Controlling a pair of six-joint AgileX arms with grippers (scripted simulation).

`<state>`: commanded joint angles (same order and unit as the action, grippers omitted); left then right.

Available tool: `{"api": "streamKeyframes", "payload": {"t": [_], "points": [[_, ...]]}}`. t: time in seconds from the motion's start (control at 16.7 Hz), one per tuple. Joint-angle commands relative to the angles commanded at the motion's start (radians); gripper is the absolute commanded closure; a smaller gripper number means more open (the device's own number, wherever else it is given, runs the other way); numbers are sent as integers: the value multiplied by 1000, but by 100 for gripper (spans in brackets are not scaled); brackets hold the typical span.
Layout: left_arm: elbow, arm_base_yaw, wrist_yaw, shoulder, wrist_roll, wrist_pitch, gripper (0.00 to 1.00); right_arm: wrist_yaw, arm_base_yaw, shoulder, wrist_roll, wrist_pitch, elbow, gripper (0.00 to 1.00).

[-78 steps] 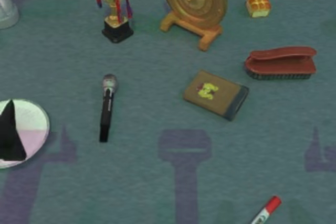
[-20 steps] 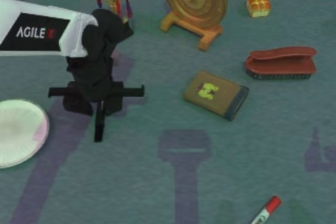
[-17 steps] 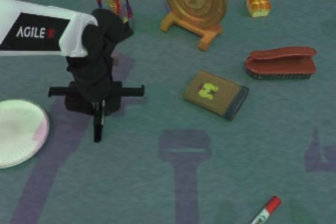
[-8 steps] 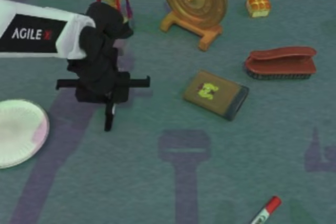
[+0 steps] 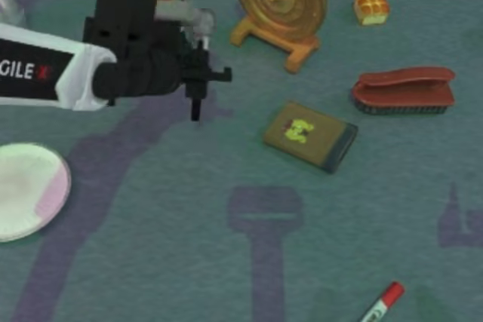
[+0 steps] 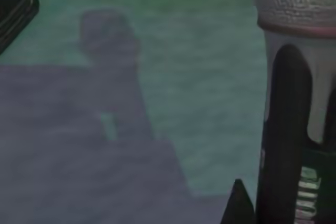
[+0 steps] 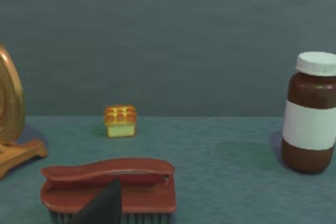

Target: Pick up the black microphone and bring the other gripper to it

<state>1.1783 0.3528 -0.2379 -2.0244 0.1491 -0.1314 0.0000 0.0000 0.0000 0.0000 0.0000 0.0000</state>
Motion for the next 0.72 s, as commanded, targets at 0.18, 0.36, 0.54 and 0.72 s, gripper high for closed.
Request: {"api": "streamKeyframes", "payload": {"t": [0.18, 0.36, 0.54, 0.72], "points": [[-90, -10, -90, 64, -57, -286, 100, 0, 0, 0, 0, 0, 0, 0], [-161, -19, -168, 133, -110, -517, 100, 0, 0, 0, 0, 0, 0, 0], [-205, -26, -223, 194, -151, -659, 100, 0, 0, 0, 0, 0, 0, 0], [-219, -29, -242, 220, -166, -706, 100, 0, 0, 0, 0, 0, 0, 0]]}}
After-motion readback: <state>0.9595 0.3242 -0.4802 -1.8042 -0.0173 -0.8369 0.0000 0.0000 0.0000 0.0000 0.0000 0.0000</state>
